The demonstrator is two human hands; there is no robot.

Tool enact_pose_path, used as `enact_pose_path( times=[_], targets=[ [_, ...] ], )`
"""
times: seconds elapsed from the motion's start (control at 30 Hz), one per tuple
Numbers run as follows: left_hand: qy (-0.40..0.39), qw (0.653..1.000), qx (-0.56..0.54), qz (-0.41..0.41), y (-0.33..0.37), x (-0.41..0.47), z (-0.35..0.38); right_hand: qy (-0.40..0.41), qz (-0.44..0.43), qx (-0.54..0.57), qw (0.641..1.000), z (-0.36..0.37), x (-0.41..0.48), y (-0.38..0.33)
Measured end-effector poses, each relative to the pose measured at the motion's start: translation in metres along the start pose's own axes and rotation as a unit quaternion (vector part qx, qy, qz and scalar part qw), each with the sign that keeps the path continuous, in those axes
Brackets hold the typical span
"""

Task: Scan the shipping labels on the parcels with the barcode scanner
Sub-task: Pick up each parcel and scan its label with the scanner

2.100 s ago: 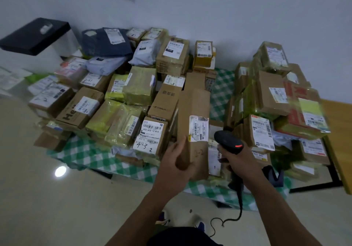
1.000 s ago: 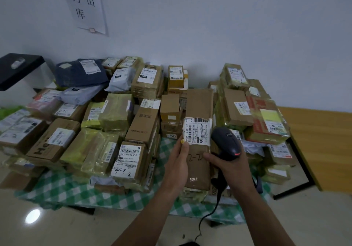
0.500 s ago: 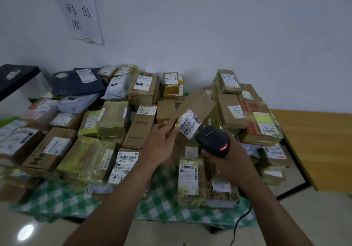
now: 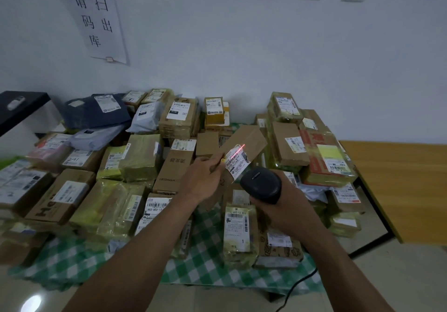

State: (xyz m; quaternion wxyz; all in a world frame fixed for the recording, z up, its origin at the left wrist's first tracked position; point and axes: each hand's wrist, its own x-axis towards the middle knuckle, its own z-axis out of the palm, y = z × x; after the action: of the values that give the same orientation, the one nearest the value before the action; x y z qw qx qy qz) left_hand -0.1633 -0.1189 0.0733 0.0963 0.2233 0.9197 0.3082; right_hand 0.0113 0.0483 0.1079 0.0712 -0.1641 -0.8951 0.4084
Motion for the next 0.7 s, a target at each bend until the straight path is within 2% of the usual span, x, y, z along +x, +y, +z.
enact_pose_path(
  times=[0.33, 0.43, 0.53, 0.7],
  targets=[
    [0.002, 1.000, -0.005, -0.015, 0.003, 0.009, 0.014, -0.034, 0.004, -0.010, 0.999, -0.011, 0.009, 0.014],
    [-0.004, 0.992, -0.124, -0.029, 0.002, 0.016, 0.026, -0.029, 0.022, 0.000, 0.999, -0.022, 0.012, 0.021],
    [0.013, 0.959, -0.274, -0.069, 0.012, 0.022, 0.038, -0.025, 0.045, -0.004, 0.999, -0.035, 0.021, 0.036],
    [0.055, 0.945, -0.308, -0.097, 0.025, 0.046, 0.062, -0.062, 0.061, 0.003, 0.996, -0.043, 0.046, 0.053]
  ],
)
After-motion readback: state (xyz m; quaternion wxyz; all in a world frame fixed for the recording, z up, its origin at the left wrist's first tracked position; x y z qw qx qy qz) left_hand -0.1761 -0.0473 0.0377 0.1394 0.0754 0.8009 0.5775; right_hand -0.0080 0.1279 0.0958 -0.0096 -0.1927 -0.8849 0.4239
